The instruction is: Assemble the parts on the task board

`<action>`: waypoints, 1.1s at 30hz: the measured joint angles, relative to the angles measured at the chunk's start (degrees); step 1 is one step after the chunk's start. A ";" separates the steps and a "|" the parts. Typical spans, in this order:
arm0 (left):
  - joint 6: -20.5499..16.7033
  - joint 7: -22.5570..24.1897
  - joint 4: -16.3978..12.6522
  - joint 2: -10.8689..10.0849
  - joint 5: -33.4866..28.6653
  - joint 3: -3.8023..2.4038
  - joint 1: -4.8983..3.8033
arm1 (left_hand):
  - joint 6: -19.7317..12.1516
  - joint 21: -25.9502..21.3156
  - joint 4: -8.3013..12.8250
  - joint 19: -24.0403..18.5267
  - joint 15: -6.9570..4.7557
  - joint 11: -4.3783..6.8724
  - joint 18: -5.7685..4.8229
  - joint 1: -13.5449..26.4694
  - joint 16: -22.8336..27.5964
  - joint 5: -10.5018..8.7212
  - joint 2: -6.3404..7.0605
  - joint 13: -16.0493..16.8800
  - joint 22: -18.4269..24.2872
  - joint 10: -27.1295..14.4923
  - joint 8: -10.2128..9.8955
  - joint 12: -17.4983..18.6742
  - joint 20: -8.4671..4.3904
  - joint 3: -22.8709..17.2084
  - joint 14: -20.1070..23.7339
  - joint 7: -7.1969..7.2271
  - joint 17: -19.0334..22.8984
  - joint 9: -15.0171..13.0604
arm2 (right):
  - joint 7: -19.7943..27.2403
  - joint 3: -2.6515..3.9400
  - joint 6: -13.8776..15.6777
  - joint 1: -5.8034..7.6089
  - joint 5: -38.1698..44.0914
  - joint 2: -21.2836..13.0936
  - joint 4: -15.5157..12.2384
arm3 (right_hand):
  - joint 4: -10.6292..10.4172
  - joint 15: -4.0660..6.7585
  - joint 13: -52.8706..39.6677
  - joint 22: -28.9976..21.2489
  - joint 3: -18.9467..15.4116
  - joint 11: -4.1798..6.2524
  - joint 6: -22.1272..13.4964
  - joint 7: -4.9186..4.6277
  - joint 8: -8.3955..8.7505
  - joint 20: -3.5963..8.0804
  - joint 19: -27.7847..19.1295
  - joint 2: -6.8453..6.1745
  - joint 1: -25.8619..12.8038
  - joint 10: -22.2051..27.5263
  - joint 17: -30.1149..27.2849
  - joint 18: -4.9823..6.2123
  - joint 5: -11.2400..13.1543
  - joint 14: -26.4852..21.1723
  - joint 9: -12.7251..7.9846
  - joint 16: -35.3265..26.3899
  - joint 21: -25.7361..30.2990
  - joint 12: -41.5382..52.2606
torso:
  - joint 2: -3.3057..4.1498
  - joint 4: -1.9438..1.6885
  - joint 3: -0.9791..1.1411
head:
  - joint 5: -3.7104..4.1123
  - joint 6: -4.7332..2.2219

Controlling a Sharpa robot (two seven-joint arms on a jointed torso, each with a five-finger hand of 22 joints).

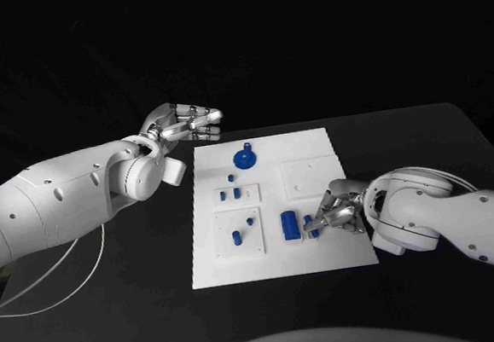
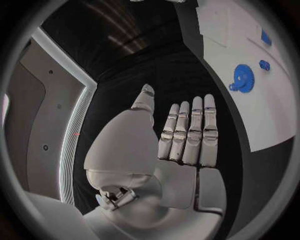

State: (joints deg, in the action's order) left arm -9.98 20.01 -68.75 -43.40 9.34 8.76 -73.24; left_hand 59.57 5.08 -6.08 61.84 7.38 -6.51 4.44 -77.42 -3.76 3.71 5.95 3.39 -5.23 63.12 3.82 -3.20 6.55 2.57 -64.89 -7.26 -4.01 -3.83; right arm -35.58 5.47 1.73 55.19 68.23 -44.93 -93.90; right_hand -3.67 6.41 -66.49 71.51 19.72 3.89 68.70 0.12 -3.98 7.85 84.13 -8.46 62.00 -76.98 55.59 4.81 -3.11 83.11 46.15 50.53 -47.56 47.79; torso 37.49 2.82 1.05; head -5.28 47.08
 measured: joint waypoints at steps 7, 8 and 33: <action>0.00 -0.03 0.03 0.00 0.00 0.00 0.00 | 0.00 0.00 0.00 0.00 0.00 0.00 0.00 0.00 0.00 0.00 0.00 0.00 0.00 0.00 0.00 0.00 0.00 0.00 0.00 0.00 0.00 0.00 | 0.09 0.00 0.31 0.00 -0.15 -0.25 0.04 | -2.63 0.00 0.00 -0.06 -2.19 0.00 0.20 -0.20 0.00 0.00 0.00 -1.15 -2.16 0.00 0.05 0.00 0.00 0.00 -0.06 0.00 0.00 -0.19 | 0.00 -0.01 0.00 | 0.02 -0.01; 0.00 -0.04 0.04 0.00 0.00 0.00 0.00 | 0.00 0.00 0.00 0.00 0.00 0.00 0.00 0.00 0.00 0.00 0.00 0.00 0.00 0.00 0.00 0.00 0.00 0.00 0.00 0.00 0.00 0.00 | 0.12 0.00 0.37 0.00 -0.18 -0.28 0.05 | -3.51 0.00 0.00 -0.06 -2.68 0.00 0.20 -0.20 0.00 0.00 0.00 -1.27 -2.35 0.00 0.11 0.00 0.00 0.00 -0.06 0.00 0.00 -0.19 | 0.00 -0.01 0.00 | 0.02 -0.03; 0.00 -0.11 0.12 -0.03 0.04 0.00 0.00 | 0.00 0.00 0.00 0.00 0.00 0.00 0.00 0.00 0.00 0.00 0.00 0.00 0.00 0.00 0.00 0.00 0.00 0.00 0.00 0.00 0.00 0.00 | 1.56 -0.01 0.48 -0.12 -1.20 -1.85 -0.65 | -0.96 0.04 -0.33 -0.14 -7.50 0.00 0.09 -0.30 0.00 0.00 0.00 -0.51 4.90 0.00 0.60 0.00 0.00 0.04 0.37 -0.24 0.00 -0.19 | 0.00 -0.02 0.03 | 0.05 -0.16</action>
State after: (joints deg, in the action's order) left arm -9.98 19.90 -68.63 -43.43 9.39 8.76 -73.24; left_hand 59.57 5.08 -6.08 61.85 7.38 -6.51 4.44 -77.42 -3.76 3.71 5.95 3.39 -5.23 63.12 3.82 -3.20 6.55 2.57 -64.89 -7.26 -4.00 -3.83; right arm -34.02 5.46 2.21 55.08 67.03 -46.78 -94.55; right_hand -4.63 6.45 -66.82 71.38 12.23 3.89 68.79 -0.19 -3.97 7.85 84.13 -8.98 66.90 -76.98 56.19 4.82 -3.11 83.15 46.52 50.30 -47.56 47.60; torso 37.49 2.80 1.09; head -5.22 46.91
